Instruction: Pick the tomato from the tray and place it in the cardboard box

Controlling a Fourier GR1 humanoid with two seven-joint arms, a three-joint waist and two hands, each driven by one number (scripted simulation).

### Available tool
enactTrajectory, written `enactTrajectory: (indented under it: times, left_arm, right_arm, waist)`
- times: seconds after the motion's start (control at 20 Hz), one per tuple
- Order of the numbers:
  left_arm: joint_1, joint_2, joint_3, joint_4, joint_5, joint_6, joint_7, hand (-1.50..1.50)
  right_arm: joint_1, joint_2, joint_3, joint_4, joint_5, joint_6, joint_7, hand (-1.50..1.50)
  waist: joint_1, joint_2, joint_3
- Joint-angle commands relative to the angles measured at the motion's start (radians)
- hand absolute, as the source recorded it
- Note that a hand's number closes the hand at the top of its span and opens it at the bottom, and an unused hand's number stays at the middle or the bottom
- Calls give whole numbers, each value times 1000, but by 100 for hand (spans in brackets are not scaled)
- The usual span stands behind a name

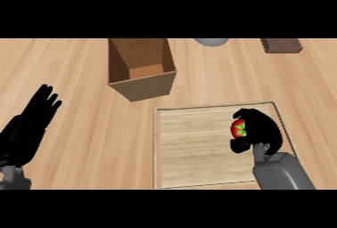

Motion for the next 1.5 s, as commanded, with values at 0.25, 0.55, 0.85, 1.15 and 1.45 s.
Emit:
enactTrajectory:
  times: [0.25, 0.55, 0.85, 1.15, 1.45]
  left_arm:
    - [16, -31, 28, -29, -17, -26, 19, 0]
    - [-79, -32, -42, 4, -32, -56, 10, 0]
    - [-104, -56, -97, 0, -36, -77, 18, 0]
    - [-157, -62, -113, 29, -42, -82, 20, 0]
    - [-163, -68, -140, 34, -64, -79, 33, 0]
  right_arm:
    - [10, 32, -14, 92, 122, -49, -118, 150]
    - [-329, 190, 144, 227, 98, -94, 194, 150]
    - [-484, 193, 154, 369, 78, -164, 214, 150]
    - [-692, 194, 157, 514, 110, -212, 264, 150]
    - [-902, 194, 176, 621, 154, -260, 297, 150]
  waist:
    - [2, 0, 0]
    - [128, 31, -2]
    - [234, 54, -4]
    - [249, 54, -7]
    - [276, 41, -9]
